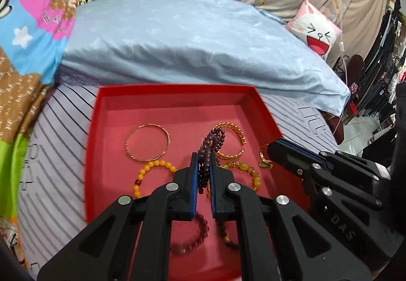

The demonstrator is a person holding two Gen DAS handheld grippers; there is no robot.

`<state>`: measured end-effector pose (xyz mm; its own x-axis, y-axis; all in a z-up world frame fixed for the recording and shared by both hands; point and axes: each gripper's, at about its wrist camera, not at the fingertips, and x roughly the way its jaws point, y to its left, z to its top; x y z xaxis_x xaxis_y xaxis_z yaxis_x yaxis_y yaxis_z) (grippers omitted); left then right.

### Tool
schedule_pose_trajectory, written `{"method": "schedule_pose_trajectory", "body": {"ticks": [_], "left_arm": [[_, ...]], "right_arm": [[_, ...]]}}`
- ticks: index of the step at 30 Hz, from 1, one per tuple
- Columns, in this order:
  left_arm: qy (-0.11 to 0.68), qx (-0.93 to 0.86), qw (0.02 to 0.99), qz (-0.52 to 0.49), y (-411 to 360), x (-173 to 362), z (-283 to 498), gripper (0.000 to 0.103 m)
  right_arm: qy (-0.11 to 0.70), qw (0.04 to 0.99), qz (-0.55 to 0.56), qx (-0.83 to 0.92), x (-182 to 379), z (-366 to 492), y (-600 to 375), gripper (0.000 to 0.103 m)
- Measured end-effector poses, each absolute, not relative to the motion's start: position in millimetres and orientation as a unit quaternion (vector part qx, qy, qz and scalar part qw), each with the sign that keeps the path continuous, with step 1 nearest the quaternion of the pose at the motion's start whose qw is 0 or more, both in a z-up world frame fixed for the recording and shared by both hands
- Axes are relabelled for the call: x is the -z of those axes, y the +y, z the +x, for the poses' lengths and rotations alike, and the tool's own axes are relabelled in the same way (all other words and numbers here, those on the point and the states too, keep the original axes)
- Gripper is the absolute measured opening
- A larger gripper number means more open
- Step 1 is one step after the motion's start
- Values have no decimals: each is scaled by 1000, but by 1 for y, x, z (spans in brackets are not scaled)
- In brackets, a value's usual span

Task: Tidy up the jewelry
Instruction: 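Carry the garnet strand and gold ring into the red tray and open both tools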

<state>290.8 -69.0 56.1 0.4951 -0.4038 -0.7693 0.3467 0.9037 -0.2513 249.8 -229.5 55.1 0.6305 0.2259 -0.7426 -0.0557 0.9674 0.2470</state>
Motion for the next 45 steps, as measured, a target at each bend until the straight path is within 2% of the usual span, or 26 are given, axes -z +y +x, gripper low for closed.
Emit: {"method": "schedule_pose_trajectory", "body": {"ticks": [9,14,18,29,33,45], "left_arm": [[488,205,847,-39,-75,-26,316,8],[481,192,854,-48,-65,-29,319,9],[474,177,861,-49,-57,-33,315,14],[452,123,883,-18,-31,-42,301,16],[450,112,886,-8,-26,-40,301,24],[450,109,887,-7,-24,-38,297,25]], "right_arm": [[441,889,96,-76,-31,274,-234,3],[447,885,101,-77,-26,285,-237,3],[457,878,114,-84,-24,296,-239,3],[495,850,136,-117,-10,333,-216,3],[510,842,138,-109,1,340,-212,5],[481,858,153,-92,-19,325,-228,6]]}}
